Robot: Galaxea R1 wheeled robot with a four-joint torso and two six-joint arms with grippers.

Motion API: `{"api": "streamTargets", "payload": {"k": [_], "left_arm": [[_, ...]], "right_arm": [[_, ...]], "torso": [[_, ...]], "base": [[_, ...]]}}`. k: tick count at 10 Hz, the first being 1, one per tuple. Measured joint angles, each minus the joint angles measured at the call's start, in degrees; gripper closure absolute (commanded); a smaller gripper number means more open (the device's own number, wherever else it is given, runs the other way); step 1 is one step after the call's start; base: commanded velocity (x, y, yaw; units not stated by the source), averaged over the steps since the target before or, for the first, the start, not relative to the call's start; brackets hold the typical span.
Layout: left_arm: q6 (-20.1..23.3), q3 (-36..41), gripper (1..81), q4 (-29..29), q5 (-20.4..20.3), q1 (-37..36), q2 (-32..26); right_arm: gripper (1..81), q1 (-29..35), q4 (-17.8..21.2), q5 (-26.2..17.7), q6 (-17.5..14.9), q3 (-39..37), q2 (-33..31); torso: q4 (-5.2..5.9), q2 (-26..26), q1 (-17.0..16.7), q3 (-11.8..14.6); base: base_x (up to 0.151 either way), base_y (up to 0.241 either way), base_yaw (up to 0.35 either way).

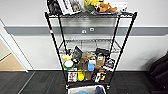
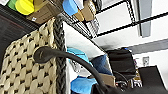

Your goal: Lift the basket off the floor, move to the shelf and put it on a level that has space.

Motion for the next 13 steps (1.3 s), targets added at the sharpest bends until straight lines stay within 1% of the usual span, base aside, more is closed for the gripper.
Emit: {"api": "streamTargets", "payload": {"k": [1,2,3,5,7,10,12,13], "left_arm": [[0.0,0.0,81.1,0.0,0.04,0.02,0.17],[0.0,0.0,81.1,-0.02,0.04,0.0,0.28],[0.0,0.24,81.1,-0.05,0.06,0.0,0.2],[0.01,1.84,81.1,-0.05,-0.09,0.0,-0.68],[-0.02,1.84,81.1,-0.07,0.15,0.02,-0.66],[0.0,1.84,81.1,-0.1,1.46,0.5,-0.5],[-0.05,1.87,81.1,-0.1,1.72,0.96,-0.24],[-0.07,2.06,81.1,-0.1,1.82,1.29,-0.17]], "right_arm": [[81.1,-0.13,-0.16,0.02,0.0,0.0,-0.11],[81.1,-0.2,-0.18,-0.05,0.0,0.02,-0.2],[81.1,-0.16,-0.18,-0.02,0.02,0.3,-0.26],[81.1,-0.39,-0.27,0.28,-0.02,1.27,-0.67],[81.1,-1.21,-0.33,0.11,0.05,1.63,-1.33],[81.1,-3.25,-0.51,0.24,0.05,2.15,-2.56],[81.1,-4.22,-0.79,1.35,0.11,2.49,-3.62],[81.1,-4.11,-0.88,1.84,0.11,2.51,-3.62]], "torso": [[0.0,1.49,-0.94,0.18],[0.0,2.93,-1.84,0.99],[0.0,4.5,-2.82,2.43],[0.0,8.26,-5.33,6.03],[0.0,12.0,-7.83,9.84],[0.0,17.56,-11.52,15.48],[0.0,21.94,-14.43,19.69],[0.0,23.54,-15.56,21.2]], "base": [[0.0,0.0,0.0],[0.0,0.0,0.0],[0.0,0.0,0.0],[0.0,0.0,0.0],[0.0,0.0,0.0],[0.0,0.0,0.0],[0.0,0.0,0.0],[0.0,0.0,0.0]]}}
